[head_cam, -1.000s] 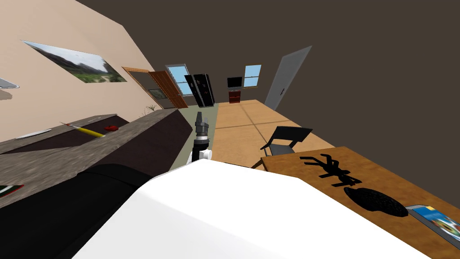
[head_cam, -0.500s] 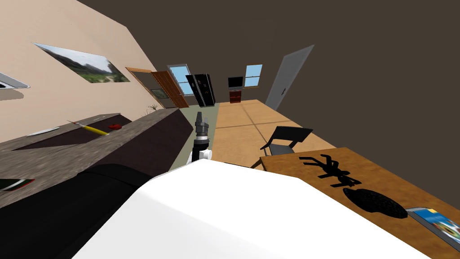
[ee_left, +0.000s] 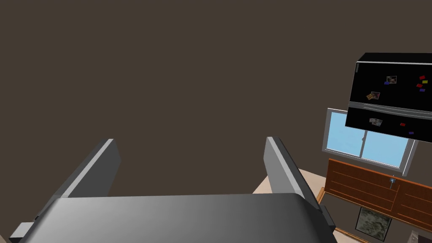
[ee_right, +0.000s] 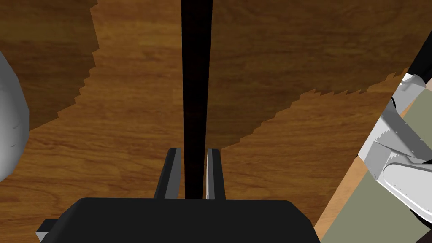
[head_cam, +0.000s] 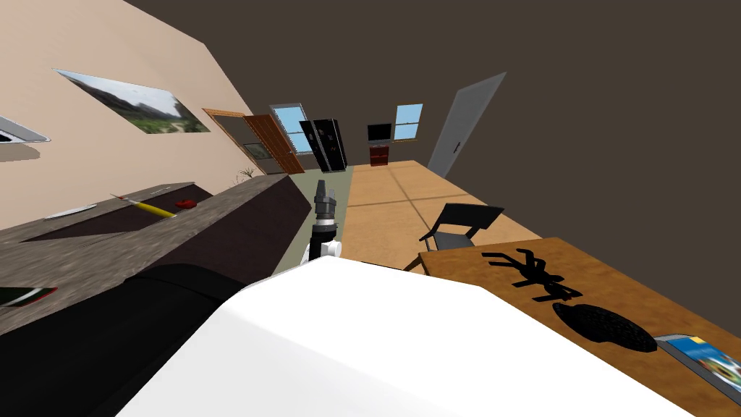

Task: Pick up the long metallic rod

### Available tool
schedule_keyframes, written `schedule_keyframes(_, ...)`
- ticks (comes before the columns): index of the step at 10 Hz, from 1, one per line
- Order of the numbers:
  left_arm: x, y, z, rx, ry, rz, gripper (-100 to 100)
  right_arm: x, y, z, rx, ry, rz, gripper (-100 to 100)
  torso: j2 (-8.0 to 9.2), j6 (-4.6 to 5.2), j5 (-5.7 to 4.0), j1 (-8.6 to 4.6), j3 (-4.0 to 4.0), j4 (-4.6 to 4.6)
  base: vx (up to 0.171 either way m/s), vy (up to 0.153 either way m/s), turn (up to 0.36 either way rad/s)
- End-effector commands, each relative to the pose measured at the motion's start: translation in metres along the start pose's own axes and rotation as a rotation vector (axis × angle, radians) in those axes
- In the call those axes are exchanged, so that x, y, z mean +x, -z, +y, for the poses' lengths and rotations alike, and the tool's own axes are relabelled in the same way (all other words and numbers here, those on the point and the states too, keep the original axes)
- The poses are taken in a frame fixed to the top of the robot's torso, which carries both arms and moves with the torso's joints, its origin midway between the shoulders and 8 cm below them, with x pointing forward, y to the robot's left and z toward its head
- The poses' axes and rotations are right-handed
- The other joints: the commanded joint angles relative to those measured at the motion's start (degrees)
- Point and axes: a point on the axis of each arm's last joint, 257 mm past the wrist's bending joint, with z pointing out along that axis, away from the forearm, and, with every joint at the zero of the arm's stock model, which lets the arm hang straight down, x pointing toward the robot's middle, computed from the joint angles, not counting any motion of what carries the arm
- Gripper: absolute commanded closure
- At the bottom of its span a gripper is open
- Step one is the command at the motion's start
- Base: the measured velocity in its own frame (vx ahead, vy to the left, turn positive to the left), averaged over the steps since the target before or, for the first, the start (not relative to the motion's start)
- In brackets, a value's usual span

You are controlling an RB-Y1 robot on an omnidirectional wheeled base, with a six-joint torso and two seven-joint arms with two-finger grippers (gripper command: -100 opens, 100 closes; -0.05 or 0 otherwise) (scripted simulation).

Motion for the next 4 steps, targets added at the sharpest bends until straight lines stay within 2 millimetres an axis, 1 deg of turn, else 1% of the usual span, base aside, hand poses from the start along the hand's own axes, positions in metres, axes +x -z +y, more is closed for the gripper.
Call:
schedule_keyframes(1,0.0,0.0,0.0,0.0,0.0,0.0,0,0.0011,0.0125,-0.0118,-0.001,0.008,0.003,100,0.0,0.0,0.0,0.0,0.0,0.0,0.02,0.049,-0.089)
schedule_keyframes(2,0.0,0.0,0.0,0.0,0.0,0.0,0,0.0014,0.0181,-0.0164,-0.001,0.011,0.004,100,-0.04,0.05,0.06,0.16,-0.03,-0.02,0.024,0.076,-0.093)
schedule_keyframes(3,0.0,0.0,0.0,0.0,0.0,0.0,0,0.0007,0.0149,-0.0134,0.001,0.011,0.004,100,-0.07,0.02,0.09,0.29,-0.04,-0.02,0.008,0.032,-0.017)
schedule_keyframes(4,0.0,0.0,0.0,0.0,0.0,0.0,0,0.0006,0.0158,-0.014,0.0,0.01,0.005,0,-0.05,0.01,0.04,0.18,-0.03,-0.01,0.001,0.007,0.001)
